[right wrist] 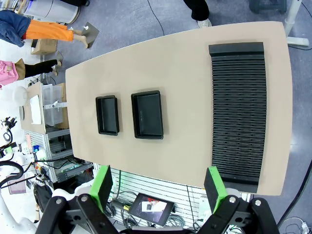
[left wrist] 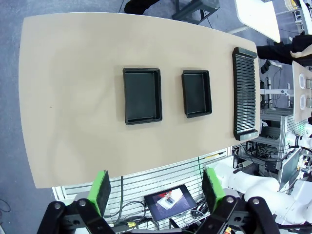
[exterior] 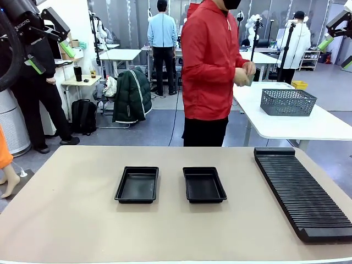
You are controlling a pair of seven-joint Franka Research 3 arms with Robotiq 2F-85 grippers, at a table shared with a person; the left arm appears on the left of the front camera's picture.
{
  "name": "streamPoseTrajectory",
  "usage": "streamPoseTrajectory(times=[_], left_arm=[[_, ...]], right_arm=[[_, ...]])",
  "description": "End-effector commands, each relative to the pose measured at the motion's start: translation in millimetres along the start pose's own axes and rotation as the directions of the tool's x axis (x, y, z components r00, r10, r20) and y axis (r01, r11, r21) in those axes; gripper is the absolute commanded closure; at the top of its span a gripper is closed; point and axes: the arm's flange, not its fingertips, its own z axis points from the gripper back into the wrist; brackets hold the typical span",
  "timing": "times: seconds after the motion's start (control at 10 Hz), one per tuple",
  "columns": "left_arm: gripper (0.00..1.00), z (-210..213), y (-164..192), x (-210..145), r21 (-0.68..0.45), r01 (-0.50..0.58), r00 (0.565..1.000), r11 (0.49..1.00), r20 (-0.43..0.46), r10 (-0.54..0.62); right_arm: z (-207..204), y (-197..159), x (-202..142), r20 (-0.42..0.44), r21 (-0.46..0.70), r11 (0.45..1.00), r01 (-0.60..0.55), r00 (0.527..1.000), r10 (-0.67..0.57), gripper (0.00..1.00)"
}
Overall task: Inspect and transfer BCBs to ESD trays.
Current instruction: Pick up the Blank PCB from the PCB Rack and place it in the left ESD tray.
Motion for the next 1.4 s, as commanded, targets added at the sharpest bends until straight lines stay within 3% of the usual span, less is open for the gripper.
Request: streamPoseTrajectory(times=[0.0, 1.3], left_arm=[[0.0, 0.6, 1.2, -0.2, 0.002, 0.006, 1.0, 1.0, 0.001, -0.006], [0.0, 0.6, 1.2, -0.2, 0.002, 0.006, 1.0, 1.0, 0.001, -0.006]], right_arm=[[-1.1, -0.8, -0.1, 0.001, 0.002, 1.0, 0.002, 1.0, -0.002, 0.0], [-1.1, -0.8, -0.1, 0.001, 0.002, 1.0, 0.002, 1.0, -0.002, 0.0]])
